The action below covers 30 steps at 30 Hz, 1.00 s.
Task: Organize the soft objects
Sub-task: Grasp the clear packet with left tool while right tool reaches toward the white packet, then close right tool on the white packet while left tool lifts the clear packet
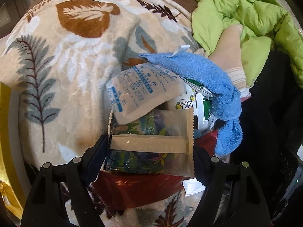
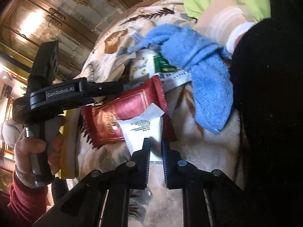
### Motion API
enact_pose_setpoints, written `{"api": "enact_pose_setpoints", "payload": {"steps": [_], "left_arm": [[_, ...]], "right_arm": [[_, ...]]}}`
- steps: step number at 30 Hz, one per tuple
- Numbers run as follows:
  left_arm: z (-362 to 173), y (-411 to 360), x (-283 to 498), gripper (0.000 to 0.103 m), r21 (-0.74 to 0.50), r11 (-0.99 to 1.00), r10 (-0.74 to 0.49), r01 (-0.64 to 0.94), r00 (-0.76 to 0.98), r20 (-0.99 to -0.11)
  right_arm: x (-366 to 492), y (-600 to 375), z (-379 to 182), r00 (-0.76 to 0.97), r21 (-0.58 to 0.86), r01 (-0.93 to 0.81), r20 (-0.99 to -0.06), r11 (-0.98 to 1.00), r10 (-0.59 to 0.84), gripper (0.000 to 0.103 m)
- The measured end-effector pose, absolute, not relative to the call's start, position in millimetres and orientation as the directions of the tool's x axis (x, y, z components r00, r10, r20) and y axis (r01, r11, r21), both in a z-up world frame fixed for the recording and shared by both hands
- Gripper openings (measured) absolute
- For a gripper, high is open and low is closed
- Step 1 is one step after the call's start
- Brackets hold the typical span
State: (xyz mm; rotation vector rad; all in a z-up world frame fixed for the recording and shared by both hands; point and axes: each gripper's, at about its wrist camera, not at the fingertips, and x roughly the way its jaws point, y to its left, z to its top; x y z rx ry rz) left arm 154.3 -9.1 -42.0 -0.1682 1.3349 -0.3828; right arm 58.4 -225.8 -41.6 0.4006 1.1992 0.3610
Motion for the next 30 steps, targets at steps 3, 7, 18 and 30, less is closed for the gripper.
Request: {"api": "enact_pose_setpoints", "payload": {"steps": [3, 7, 18, 30], "left_arm": [[-35, 2, 151, 0.079, -0.342, 0.924, -0.371, 0.169, 0.186, -0.910], [-35, 9, 146, 0.079, -0.348, 0.923, -0.375, 0.162, 0.176, -0.910], [-43, 1, 147, 0.079, -0.351, 0.924, -0.374, 0.148, 0.174, -0.911], [-39, 3, 143, 0.078, -0.362, 0.923, -0.383, 0.134, 0.202, -0.901]], "right_arm": [[58, -222, -38, 0.318, 0.480, -0.077, -0.819, 0.874, 0.477, 0.011], [57, -212, -36, 0.285, 0.490, -0.124, -0.815, 0.863, 0.504, 0.011], [72, -170, -64, 0.138, 0.523, -0.178, -0.825, 0.833, 0.548, 0.051], [50, -137, -54, 0.182, 0.401, -0.307, -0.866, 0.863, 0.467, 0.016]]}}
